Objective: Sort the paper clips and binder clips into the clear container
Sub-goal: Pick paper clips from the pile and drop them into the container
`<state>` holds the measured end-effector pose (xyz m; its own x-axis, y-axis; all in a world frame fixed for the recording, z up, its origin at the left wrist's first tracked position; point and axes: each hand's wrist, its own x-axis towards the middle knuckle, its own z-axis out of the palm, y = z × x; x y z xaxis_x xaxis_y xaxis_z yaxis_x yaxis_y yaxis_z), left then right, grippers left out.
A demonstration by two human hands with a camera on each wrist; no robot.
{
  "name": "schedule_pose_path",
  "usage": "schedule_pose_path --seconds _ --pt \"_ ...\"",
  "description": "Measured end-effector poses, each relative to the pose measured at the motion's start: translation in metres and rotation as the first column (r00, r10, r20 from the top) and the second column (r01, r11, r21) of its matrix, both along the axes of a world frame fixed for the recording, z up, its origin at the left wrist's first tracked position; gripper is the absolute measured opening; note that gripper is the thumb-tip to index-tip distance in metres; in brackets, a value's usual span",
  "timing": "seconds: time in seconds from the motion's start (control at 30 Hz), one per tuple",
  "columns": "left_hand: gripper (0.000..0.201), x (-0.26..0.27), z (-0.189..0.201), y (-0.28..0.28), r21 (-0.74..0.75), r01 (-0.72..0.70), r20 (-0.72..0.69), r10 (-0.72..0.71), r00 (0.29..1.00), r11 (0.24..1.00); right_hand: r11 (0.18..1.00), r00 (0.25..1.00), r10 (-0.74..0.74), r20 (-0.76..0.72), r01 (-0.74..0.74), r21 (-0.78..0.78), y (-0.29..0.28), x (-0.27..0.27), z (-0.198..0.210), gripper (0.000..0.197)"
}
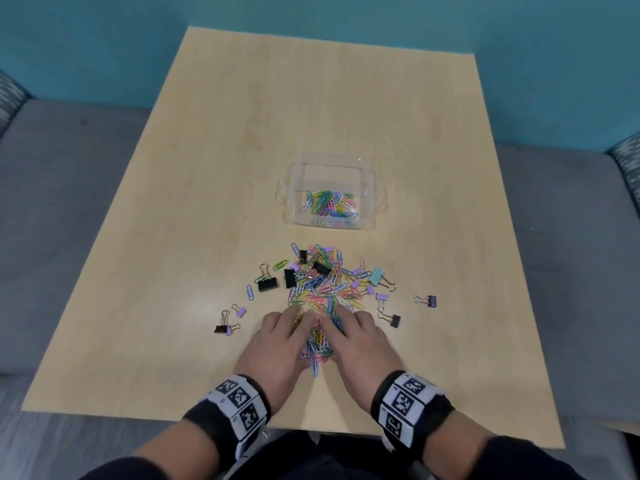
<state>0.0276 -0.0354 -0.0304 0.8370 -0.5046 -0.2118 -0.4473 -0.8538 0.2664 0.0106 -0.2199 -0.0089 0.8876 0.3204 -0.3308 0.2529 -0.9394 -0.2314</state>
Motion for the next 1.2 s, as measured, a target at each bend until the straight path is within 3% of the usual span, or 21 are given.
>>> schedule_pose_path --seconds 0.27,0.43,0.83,0.9,0.93,1.07,1.2 --pt "0.044 0.019 0.003 -0.010 -0.003 -0.023 0.039 0.023 0.999 1.000 0.994 0.993 0.109 -0.041 -0.109 -0.010 0.001 0.027 0.003 0.052" --pt "0.043 0.025 0.004 -0.005 0.036 -0.016 -0.016 0.016 1.000 0.999 0.995 0.993 0.096 -0.067 -0.095 0.019 -0.002 0.035 0.012 0.044" --pt "0.032 0.041 0.020 -0.005 0.022 -0.011 -0.158 0.014 0.987 1.000 0.988 0.985 -0.049 -0.167 0.073 0.139 -0.011 0.054 -0.001 0.034" --pt "0.017 0.045 0.024 -0.005 -0.018 -0.071 -0.198 0.066 0.978 0.997 0.976 0.975 -0.087 -0.207 0.124 0.176 -0.013 0.059 0.004 0.024" --pt "0.008 0.048 0.028 -0.005 -0.052 -0.113 -0.224 0.099 0.970 0.992 0.963 0.964 -0.104 -0.243 0.158 0.216 -0.014 0.062 0.007 0.021" --pt "0.017 0.068 0.050 -0.005 -0.220 -0.266 -0.373 0.171 0.912 0.939 0.850 0.890 -0.216 -0.402 0.374 0.371 -0.024 0.079 0.023 0.020" --pt "0.010 0.115 0.064 -0.008 -0.314 -0.440 -0.450 0.276 0.849 0.841 0.591 0.763 -0.375 -0.527 0.635 0.498 -0.029 0.123 0.041 0.017"
